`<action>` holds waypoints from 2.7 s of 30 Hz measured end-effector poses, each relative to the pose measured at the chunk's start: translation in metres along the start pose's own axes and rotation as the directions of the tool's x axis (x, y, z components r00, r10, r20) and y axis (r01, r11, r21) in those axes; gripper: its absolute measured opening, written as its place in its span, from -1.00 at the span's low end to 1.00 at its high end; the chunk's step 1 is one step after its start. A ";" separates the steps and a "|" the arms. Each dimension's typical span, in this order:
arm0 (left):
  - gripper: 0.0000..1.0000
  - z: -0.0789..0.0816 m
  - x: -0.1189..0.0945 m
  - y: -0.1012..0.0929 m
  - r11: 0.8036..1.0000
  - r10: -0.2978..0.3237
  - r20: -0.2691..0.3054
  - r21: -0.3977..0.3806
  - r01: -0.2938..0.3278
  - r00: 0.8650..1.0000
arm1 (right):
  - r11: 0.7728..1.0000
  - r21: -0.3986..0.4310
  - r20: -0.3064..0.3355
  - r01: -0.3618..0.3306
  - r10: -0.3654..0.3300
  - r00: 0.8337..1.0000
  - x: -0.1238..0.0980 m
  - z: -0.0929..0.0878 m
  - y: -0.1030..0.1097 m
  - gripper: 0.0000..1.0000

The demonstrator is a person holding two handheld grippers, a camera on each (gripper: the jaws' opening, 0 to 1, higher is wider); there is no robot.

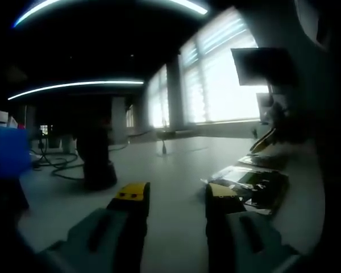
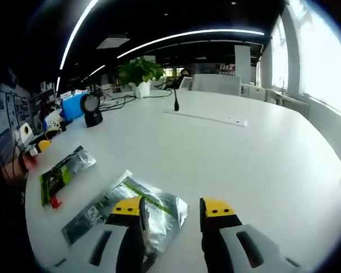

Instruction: Clip sheet goods on table flip sheet goods clip sheet goods scan sheet goods put sheet goods back to table

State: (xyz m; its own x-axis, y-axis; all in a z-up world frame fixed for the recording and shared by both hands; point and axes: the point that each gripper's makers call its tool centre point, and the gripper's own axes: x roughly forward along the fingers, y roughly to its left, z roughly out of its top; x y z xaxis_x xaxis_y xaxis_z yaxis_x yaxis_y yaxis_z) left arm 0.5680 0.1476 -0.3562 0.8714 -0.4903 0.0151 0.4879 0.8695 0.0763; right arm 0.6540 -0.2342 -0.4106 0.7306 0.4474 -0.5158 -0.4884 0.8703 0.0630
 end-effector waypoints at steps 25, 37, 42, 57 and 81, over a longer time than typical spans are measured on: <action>-0.37 -0.002 0.001 0.001 1.000 0.001 -0.006 0.000 -0.001 1.000 | 0.998 -0.069 -0.107 -0.005 -0.002 0.994 0.008 -0.010 0.018 -0.59; -0.37 -0.002 0.001 0.001 1.000 -0.001 -0.005 0.002 0.001 1.000 | 0.999 -0.036 -0.117 0.032 -0.036 0.992 0.006 -0.011 0.013 -0.76; -0.37 -0.002 0.001 0.001 1.000 0.000 -0.005 0.003 0.000 1.000 | 0.997 -0.067 -0.136 0.041 -0.049 0.989 0.006 -0.010 0.018 -0.79; -0.37 0.000 0.000 0.000 1.000 0.000 0.000 0.008 0.000 1.000 | 1.000 0.012 -0.124 0.000 0.002 0.992 0.005 -0.011 0.029 -1.00; -0.37 0.002 -0.002 0.002 1.000 0.008 0.015 0.009 -0.008 1.000 | 0.999 0.016 0.000 -0.029 0.029 1.000 0.003 0.002 0.025 -1.00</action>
State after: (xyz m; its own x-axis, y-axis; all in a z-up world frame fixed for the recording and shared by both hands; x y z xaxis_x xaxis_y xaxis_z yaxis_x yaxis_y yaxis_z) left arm 0.5670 0.1499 -0.3536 0.8746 -0.4839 0.0309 0.4801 0.8731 0.0852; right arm 0.6443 -0.2107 -0.4090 0.7161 0.4723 -0.5140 -0.5018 0.8601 0.0912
